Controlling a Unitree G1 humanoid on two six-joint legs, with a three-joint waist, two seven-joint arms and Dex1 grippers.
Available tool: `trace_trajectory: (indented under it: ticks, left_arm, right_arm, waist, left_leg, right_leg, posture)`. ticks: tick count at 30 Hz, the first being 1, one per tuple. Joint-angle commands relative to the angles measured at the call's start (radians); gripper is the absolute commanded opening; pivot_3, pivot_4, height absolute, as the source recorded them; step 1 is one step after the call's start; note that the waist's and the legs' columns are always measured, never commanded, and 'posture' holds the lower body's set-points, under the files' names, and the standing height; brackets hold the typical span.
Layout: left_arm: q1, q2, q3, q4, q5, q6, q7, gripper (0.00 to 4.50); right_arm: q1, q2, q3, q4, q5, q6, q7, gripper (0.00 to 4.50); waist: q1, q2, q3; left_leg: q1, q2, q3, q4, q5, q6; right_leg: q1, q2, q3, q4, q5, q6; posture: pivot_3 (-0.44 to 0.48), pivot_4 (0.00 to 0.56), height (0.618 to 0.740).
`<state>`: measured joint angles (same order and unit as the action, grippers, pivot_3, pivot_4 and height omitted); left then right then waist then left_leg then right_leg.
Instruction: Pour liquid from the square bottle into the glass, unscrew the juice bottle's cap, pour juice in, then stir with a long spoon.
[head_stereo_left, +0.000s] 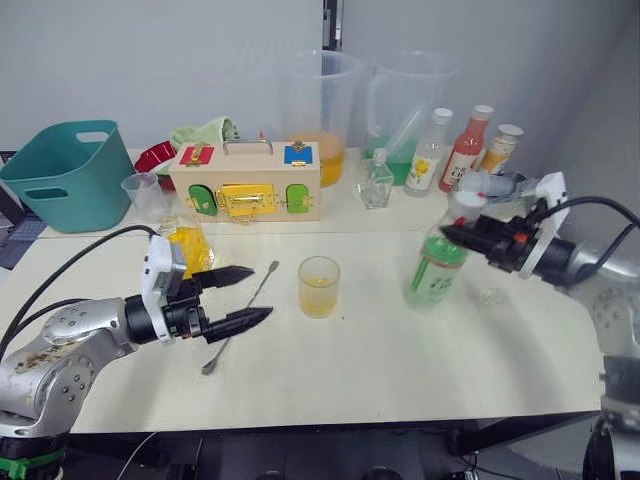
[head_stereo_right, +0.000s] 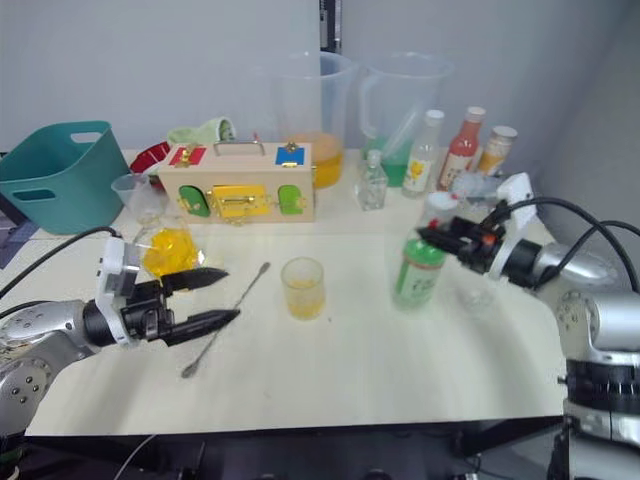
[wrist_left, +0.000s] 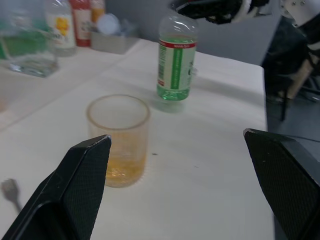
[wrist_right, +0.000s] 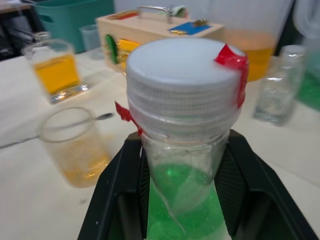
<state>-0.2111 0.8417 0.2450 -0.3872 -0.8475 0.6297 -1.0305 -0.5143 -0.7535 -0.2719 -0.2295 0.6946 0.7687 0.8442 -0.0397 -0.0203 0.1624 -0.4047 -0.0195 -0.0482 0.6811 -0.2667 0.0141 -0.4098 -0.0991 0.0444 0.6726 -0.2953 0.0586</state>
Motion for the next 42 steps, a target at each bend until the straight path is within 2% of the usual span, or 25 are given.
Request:
trace_trajectory:
  ticks: [1,6,14,19,21,25,27,32,34,38,42]
  left_arm:
    - [-0.033,0.028,-0.015,0.021,0.005,-0.012,-0.068,4.50]
    - [-0.080,0.028,-0.044,0.055,0.026,-0.012,-0.093,4.50]
    - [-0.010,0.032,-0.008,-0.011,0.037,-0.010,-0.064,4.50]
    - [-0.011,0.022,0.008,-0.028,0.044,0.018,0.026,4.50]
    - [0.004,0.024,0.025,-0.049,0.027,0.031,0.046,4.50]
    - [0.021,0.049,0.052,-0.058,0.021,0.038,0.045,4.50]
    - [0.030,0.066,0.063,-0.051,0.020,0.033,0.025,4.50]
    - [0.008,0.057,0.046,-0.026,0.032,0.014,0.030,4.50]
    - [-0.015,0.047,0.040,-0.016,0.021,0.023,0.036,4.50]
    - [-0.034,0.057,0.041,-0.017,-0.016,0.050,0.010,4.50]
    - [-0.030,0.077,0.048,-0.051,-0.058,0.084,-0.004,4.50]
  right_arm:
    - [0.025,0.021,-0.040,-0.223,0.145,0.063,-0.057,1.26]
    - [0.018,0.121,0.093,-0.370,0.162,0.057,-0.146,1.26]
    - [0.047,0.200,0.297,-0.443,0.052,0.002,-0.205,1.26]
    - [0.100,0.193,0.412,-0.444,-0.086,-0.094,-0.183,1.26]
    - [0.145,0.176,0.445,-0.436,-0.094,-0.119,-0.129,1.26]
    - [0.203,0.158,0.436,-0.395,-0.108,-0.183,-0.069,1.26]
    - [0.201,0.147,0.419,-0.375,-0.094,-0.196,-0.037,2.30]
    - [0.115,0.101,0.344,-0.282,-0.016,-0.178,0.066,3.98]
    - [0.083,0.077,0.324,-0.251,0.013,-0.167,0.113,4.48]
    - [0.005,-0.007,0.287,-0.154,0.048,-0.157,0.265,4.48]
    - [-0.098,-0.076,0.332,0.003,-0.030,-0.254,0.462,4.48]
  waist:
    - [0.002,0.000,0.000]
    - [0.003,0.000,0.000]
    - [0.004,0.000,0.000]
    - [0.005,0.000,0.000]
    - [0.004,-0.001,0.000]
    - [0.003,-0.001,0.000]
    - [0.003,-0.001,0.000]
    - [0.005,-0.001,0.000]
    - [0.007,-0.001,0.000]
    - [0.010,-0.001,0.000]
    - [0.014,-0.001,0.000]
  left_leg:
    - [0.000,0.000,0.000,0.000,0.000,0.000]
    - [0.001,0.000,-0.001,0.000,0.000,0.000]
    - [0.001,-0.001,-0.001,0.000,0.000,-0.001]
    - [0.001,-0.001,-0.002,0.001,0.000,-0.001]
    - [0.001,-0.001,-0.002,0.001,0.000,-0.001]
    - [0.007,-0.001,-0.002,0.000,0.000,0.000]
    - [0.007,-0.001,-0.002,0.000,0.000,-0.001]
    - [0.008,-0.001,-0.002,0.000,0.000,0.000]
    - [0.007,-0.001,-0.002,0.000,0.000,-0.001]
    - [0.006,0.000,-0.002,0.000,0.000,0.000]
    - [0.006,0.000,-0.001,0.000,0.000,0.000]
  right_leg:
    - [0.000,0.000,0.000,0.000,0.000,0.000]
    - [0.001,0.000,-0.001,0.000,0.000,0.000]
    - [0.000,0.000,-0.001,0.002,0.000,0.000]
    - [0.000,0.000,-0.001,0.002,0.000,0.000]
    - [0.001,0.000,-0.001,0.002,0.000,0.000]
    - [0.005,0.001,-0.001,0.000,0.000,0.000]
    - [0.005,0.001,-0.001,-0.002,0.000,0.000]
    - [0.007,0.001,-0.001,-0.006,0.000,0.000]
    - [0.006,0.000,-0.001,-0.006,0.000,0.000]
    - [0.006,0.001,-0.001,-0.007,0.000,0.000]
    - [0.006,0.001,-0.001,-0.007,0.000,0.000]
  posture:
    - [0.000,0.150,0.740]
    - [0.000,0.150,0.740]
    - [0.000,0.150,0.740]
    - [0.000,0.150,0.740]
    - [0.000,0.150,0.740]
    - [0.000,0.150,0.740]
    - [0.000,0.150,0.740]
    - [0.000,0.150,0.740]
    - [0.000,0.150,0.740]
    - [0.000,0.150,0.740]
    - [0.000,0.150,0.740]
